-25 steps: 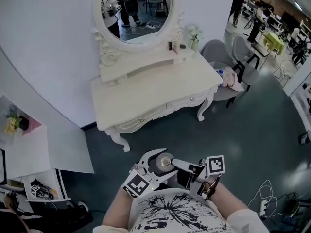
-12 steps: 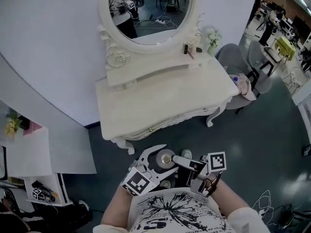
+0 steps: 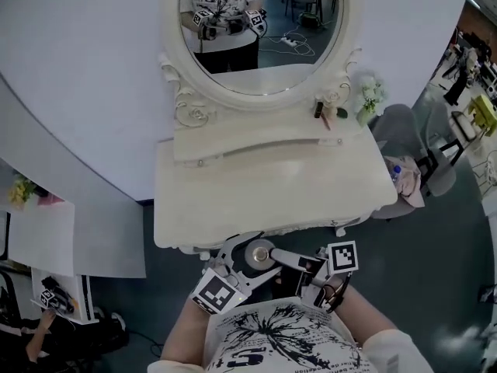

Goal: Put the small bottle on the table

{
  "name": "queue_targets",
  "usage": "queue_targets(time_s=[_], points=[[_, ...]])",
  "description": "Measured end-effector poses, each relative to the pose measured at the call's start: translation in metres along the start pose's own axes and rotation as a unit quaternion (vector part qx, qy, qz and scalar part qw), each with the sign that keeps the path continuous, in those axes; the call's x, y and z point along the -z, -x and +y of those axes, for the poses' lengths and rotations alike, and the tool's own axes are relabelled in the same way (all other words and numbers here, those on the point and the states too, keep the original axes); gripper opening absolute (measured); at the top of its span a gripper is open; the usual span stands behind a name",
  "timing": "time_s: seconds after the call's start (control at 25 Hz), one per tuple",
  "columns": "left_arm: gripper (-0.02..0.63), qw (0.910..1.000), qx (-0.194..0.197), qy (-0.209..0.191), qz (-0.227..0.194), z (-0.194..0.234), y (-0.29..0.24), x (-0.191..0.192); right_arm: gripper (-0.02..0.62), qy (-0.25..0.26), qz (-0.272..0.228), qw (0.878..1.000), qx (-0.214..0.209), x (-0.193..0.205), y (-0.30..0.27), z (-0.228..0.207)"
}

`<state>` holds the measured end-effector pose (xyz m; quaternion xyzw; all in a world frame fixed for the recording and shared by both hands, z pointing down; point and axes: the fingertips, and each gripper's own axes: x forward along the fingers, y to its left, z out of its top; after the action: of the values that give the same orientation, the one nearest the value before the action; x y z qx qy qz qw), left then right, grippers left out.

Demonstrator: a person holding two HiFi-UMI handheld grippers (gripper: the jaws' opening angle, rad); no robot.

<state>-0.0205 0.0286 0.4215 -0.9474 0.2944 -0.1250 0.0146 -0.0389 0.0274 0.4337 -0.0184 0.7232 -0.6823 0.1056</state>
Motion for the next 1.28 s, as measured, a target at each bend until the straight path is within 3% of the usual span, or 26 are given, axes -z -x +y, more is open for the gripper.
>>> queue_targets(time_s=[0.28,0.48,0.8,1.28], points=[[0.348,0.9986,-0.052,0.009,0.002,0.062,-0.081,-0.015,0.368,0.000,0.055,0.998,0.000,-0.100,0.017,-0.001],[0.348,0.9975,-0.070,0.015,0.002,0.092,-0.123,-0.011,0.368,-0.003,0.081,0.997,0.007,-0.147,0.024,-0.013],[0.348,0.9959,-0.076,0.040,0.029,0.125,-0.154,0.023,0.368,-0.023,0.092,0.995,0.016,-0.187,0.020,-0.048],[0.348,0.9936,-0.052,0.067,0.075,0.170,-0.185,0.092,0.368,-0.036,0.096,0.994,0.044,-0.230,0.002,-0.119]])
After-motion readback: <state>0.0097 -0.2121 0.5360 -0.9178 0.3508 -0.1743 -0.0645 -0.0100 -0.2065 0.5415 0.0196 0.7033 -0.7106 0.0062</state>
